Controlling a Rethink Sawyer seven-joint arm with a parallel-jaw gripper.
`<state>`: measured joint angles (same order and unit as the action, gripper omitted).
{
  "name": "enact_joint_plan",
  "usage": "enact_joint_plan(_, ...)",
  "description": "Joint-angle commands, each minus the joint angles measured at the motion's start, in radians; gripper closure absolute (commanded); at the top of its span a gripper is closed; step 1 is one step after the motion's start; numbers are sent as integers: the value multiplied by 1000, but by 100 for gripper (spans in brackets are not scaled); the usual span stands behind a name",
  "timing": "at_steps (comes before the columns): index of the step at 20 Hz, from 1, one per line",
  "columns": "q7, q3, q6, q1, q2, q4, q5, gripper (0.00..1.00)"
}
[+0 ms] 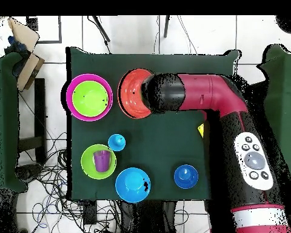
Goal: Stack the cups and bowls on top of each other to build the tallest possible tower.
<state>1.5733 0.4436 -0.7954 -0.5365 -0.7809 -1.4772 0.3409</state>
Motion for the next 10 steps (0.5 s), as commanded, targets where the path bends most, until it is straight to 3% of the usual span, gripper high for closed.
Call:
enact_joint_plan(1, -106, 122, 80, 4, 59, 12, 3, 100)
enact_joint_plan(4, -57, 120, 148, 20, 114, 30, 18, 100)
enact_joint_plan(10, -7, 121, 184, 46, 177, 60, 0, 100)
